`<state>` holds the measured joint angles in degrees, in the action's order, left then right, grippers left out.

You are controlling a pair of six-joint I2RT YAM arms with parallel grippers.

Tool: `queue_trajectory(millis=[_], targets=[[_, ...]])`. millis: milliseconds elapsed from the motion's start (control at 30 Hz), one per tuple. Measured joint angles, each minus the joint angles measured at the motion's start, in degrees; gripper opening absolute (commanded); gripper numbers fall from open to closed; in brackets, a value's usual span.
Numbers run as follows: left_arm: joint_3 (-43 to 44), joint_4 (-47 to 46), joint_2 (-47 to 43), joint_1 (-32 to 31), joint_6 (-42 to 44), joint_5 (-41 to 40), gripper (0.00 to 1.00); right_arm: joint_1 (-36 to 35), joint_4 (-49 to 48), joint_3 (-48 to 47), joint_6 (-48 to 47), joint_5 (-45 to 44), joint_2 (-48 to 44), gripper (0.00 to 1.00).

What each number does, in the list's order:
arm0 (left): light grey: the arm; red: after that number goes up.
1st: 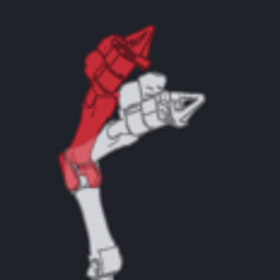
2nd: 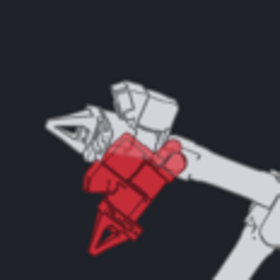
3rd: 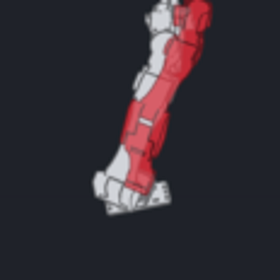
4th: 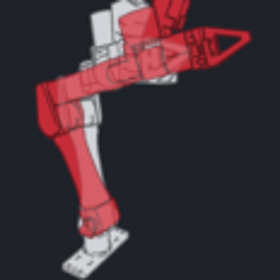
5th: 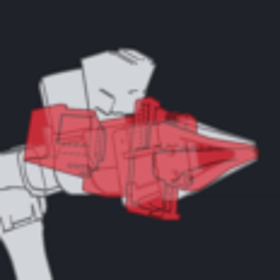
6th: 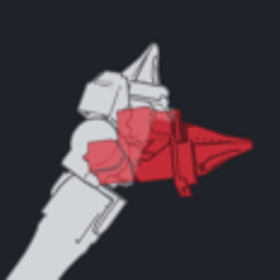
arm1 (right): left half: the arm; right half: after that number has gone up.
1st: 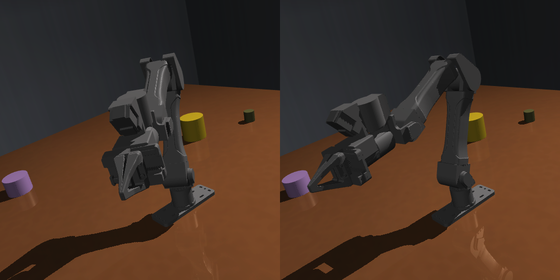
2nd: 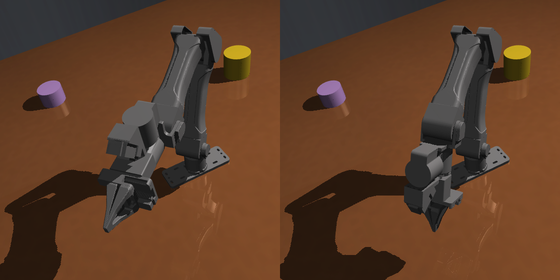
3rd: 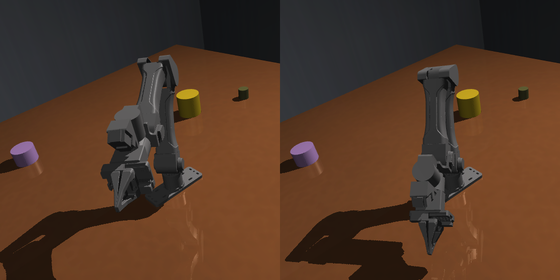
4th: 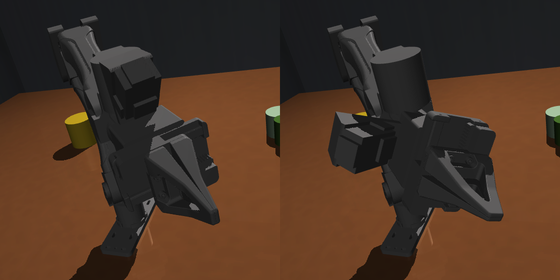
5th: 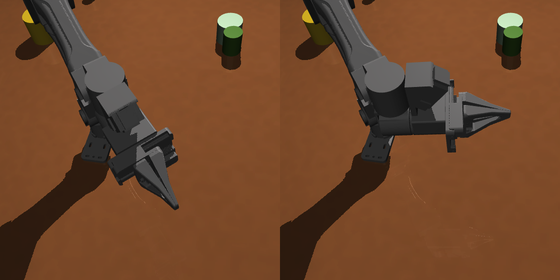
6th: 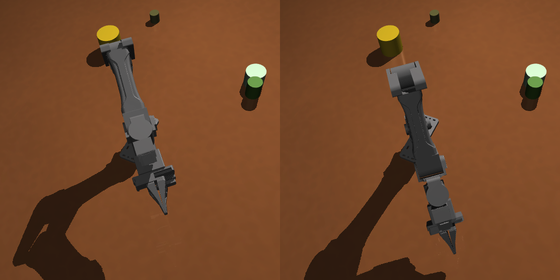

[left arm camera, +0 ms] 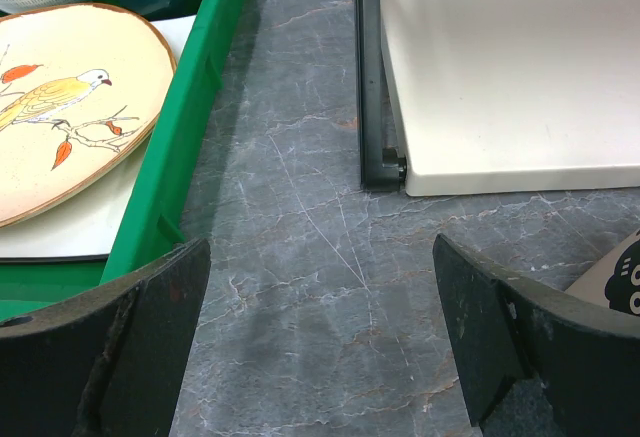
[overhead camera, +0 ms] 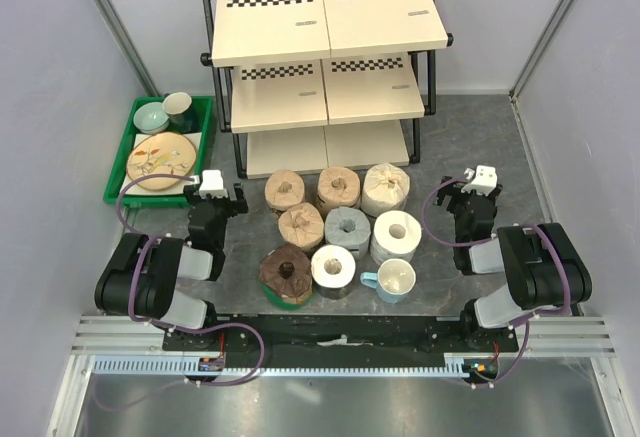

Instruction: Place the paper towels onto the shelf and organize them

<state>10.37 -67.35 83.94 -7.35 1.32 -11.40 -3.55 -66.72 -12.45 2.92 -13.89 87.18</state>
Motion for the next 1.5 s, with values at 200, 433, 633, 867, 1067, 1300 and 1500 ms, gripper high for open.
queue_trajectory(millis=[200, 433, 633, 867, 1067, 1300, 1500], targets=[[0.0, 0.0, 0.0, 0.0, 0.02, 0.0, 0.99, -0.07, 0.0, 0.0, 0.0, 0.0, 0.0, 0.98], [0.04, 0.07, 0.0, 0.17, 0.0, 0.02, 0.99, -0.04, 0.0, 0.0, 0.0, 0.0, 0.0, 0.98], [0.09, 0.26, -0.26, 0.44, 0.0, -0.02, 1.0, -0.22, 7.82, -2.64, -0.39, 0.96, -2.58, 0.98], [4.24, 14.62, -11.15, 0.42, -1.4, -2.23, 1.0, -0.52, 19.37, -7.5, 2.56, -1.49, -15.34, 0.98], [8.98, 28.28, -20.0, 0.24, -8.92, -4.79, 0.99, -0.52, 35.54, -15.13, 12.57, -4.11, -19.91, 0.98], [11.78, 42.03, -26.75, 0.13, -16.48, -4.52, 0.99, -0.59, 52.35, -19.45, 18.08, -4.81, -28.72, 0.98], [12.46, 47.84, -30.84, 0.11, -22.47, -0.15, 0.99, -0.57, 66.86, -24.63, 21.4, -10.82, -32.48, 0.98]])
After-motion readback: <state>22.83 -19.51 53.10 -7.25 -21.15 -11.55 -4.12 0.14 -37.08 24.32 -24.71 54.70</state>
